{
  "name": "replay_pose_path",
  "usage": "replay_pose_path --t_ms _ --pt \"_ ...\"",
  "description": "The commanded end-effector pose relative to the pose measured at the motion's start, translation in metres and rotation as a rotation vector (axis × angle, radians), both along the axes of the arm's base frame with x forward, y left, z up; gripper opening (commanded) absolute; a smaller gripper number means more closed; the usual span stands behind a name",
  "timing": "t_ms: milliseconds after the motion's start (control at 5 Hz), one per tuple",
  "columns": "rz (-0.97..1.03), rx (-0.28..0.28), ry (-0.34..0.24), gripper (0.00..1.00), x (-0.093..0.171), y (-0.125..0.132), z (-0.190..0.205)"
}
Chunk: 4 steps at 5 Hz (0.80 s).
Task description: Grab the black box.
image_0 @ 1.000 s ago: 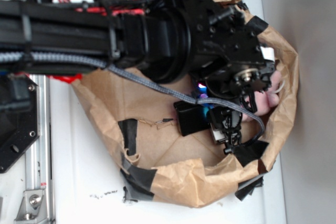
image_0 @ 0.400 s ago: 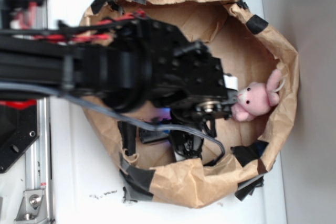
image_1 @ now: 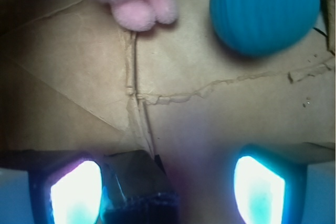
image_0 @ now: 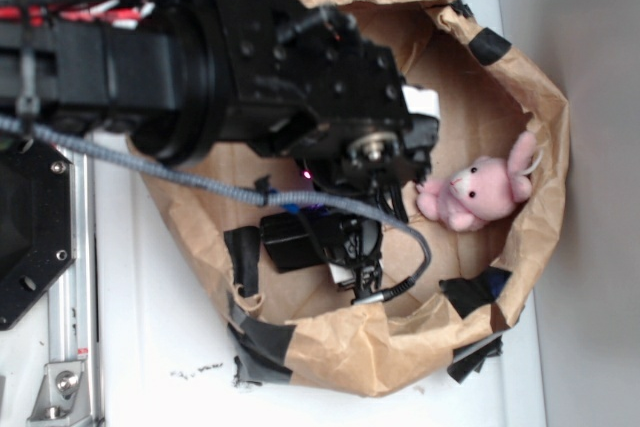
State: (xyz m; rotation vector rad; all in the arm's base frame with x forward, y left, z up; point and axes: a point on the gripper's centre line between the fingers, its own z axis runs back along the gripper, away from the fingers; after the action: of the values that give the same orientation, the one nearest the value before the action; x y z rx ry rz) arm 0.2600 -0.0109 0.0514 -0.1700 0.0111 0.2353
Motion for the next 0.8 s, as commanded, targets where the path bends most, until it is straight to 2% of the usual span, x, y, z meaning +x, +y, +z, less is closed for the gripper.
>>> replay_pose_path --t_ms 0,200,400,600 --pt "-0.101 -0.128 -0.054 1.0 -0.007 -0.015 0.008" --pt "-0.152 -0.144 -0.057 1.0 -0.015 -0.031 0.004" --pt "-0.184 -0.125 -0.054 1.0 -0.019 -0.047 -0.009" --pt "-0.161 -0.121 -0.05 0.0 -0.025 -0.053 -0.012"
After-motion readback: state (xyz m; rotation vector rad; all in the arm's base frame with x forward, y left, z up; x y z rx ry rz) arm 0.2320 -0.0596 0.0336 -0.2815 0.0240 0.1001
